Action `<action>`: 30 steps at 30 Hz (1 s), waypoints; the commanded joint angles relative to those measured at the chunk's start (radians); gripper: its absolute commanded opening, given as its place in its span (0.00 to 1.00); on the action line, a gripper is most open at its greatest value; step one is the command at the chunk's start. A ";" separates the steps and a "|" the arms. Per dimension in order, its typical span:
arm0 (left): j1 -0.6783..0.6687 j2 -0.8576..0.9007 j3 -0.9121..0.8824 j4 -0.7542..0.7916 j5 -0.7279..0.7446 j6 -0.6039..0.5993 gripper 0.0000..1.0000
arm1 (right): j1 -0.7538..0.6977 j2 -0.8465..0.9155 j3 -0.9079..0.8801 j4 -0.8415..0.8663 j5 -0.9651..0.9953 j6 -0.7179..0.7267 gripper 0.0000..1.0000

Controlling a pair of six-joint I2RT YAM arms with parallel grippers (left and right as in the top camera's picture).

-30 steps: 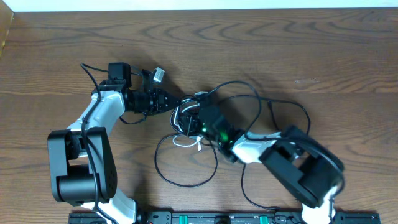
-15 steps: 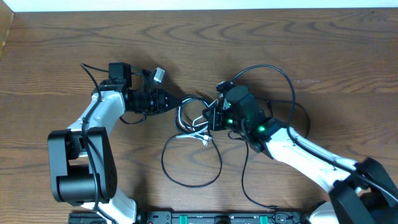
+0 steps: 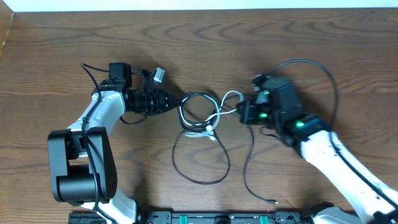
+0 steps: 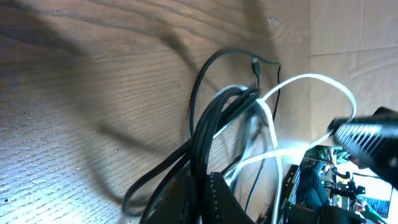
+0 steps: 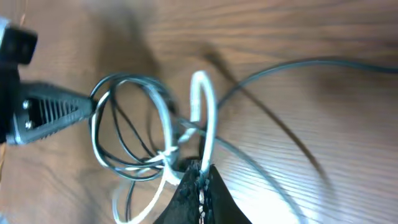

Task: Untangle cables
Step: 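Pull the right gripper right, stretching a black cable away from the coil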

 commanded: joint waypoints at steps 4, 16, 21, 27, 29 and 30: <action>-0.001 0.007 -0.005 0.001 -0.092 -0.032 0.08 | -0.180 -0.150 0.006 -0.130 0.006 -0.068 0.01; -0.001 0.007 -0.005 -0.032 -0.636 -0.385 0.08 | -0.465 -0.285 0.006 -0.322 0.006 -0.124 0.01; -0.001 0.007 -0.005 -0.033 -0.626 -0.385 0.14 | -0.455 -0.260 0.005 -0.349 -0.048 -0.158 0.27; -0.001 0.007 -0.005 -0.033 -0.626 -0.385 0.70 | -0.436 -0.231 0.005 -0.353 -0.072 -0.176 0.99; -0.001 0.007 -0.005 -0.034 -0.626 -0.385 0.79 | -0.436 -0.226 0.005 -0.353 -0.072 -0.175 0.99; -0.001 0.007 -0.005 -0.035 -0.626 -0.385 0.83 | -0.436 -0.226 0.005 -0.353 -0.072 -0.175 0.99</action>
